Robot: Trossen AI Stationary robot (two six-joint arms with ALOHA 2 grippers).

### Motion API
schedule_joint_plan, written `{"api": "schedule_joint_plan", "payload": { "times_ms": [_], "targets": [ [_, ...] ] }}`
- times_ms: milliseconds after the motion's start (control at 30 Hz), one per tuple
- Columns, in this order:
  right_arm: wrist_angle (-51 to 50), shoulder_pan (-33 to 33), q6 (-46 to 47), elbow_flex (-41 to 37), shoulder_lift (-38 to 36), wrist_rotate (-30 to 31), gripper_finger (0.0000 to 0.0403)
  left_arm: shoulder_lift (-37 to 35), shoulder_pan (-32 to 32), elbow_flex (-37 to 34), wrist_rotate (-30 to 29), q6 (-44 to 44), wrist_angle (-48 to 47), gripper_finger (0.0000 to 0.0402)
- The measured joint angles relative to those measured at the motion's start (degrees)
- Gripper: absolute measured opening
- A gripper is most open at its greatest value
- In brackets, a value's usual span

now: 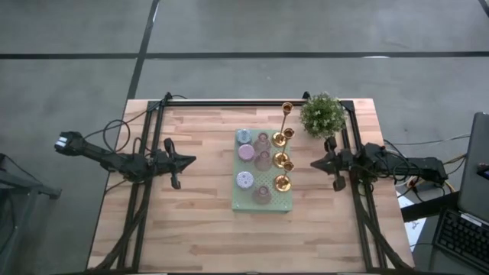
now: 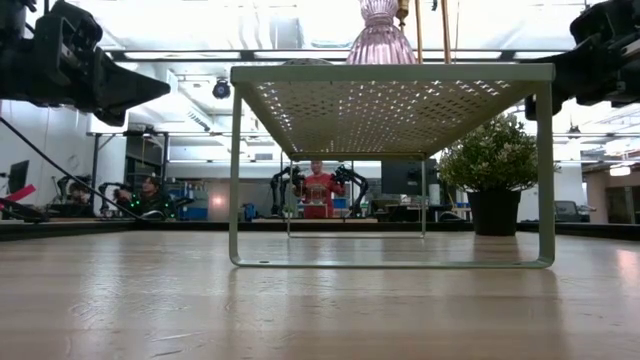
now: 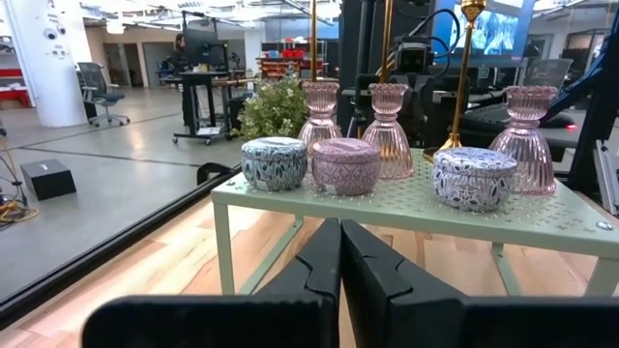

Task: Pick & Place candle stick holders
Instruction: Return to Home Position

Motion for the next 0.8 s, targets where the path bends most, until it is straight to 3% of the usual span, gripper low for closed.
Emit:
{"api": "schedule_joint_plan", "payload": {
  "times_ms": [800],
  "targets": [
    [-0.5, 0.0, 0.2, 0.0, 0.4, 0.2, 0.0008, 0.0, 0.0, 0.0, 0.0, 0.0, -0.6, 0.0013]
  ]
}}
